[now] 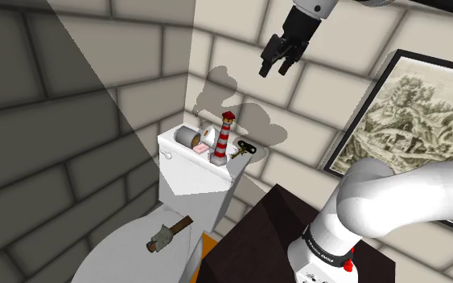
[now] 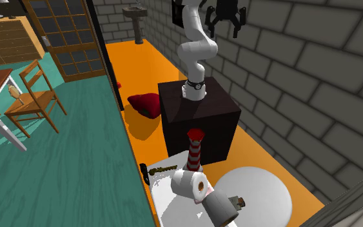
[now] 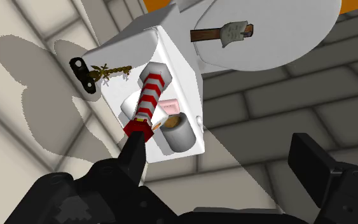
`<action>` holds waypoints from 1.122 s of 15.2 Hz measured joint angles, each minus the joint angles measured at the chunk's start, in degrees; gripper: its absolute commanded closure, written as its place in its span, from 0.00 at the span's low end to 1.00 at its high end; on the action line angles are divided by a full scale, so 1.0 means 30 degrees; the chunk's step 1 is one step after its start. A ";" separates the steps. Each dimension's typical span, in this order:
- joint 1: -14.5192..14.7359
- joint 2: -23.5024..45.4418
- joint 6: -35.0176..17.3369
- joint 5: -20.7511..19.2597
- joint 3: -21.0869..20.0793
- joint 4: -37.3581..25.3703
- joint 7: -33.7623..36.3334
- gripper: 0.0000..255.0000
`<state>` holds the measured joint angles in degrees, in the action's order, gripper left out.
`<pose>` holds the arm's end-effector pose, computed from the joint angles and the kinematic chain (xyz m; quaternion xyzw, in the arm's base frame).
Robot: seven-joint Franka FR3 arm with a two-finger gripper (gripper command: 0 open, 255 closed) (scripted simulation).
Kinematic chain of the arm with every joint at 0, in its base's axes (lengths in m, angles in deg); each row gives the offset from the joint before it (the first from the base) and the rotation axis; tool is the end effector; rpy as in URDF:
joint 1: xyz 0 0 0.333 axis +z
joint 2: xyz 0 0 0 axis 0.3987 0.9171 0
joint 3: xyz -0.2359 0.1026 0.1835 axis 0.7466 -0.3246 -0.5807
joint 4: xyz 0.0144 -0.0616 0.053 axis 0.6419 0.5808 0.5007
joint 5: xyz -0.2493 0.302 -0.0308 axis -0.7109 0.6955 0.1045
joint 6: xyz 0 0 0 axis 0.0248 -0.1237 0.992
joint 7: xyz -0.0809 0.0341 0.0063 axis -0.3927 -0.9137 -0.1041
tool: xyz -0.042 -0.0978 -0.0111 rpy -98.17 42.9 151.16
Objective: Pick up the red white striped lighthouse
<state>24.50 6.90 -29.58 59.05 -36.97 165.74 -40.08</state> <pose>0.3061 -0.0100 0.6559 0.9889 -0.0599 0.1332 0.0268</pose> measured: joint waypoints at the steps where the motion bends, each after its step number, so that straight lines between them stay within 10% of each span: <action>1: 0.0000 0.0000 0.0000 0.0000 0.0000 0.0000 0.0000 0.00; 17: -0.2349 0.7799 -0.7591 -0.3375 -0.0554 0.0880 0.3220 0.00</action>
<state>17.46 30.29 -52.35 48.92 -38.63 168.38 -30.42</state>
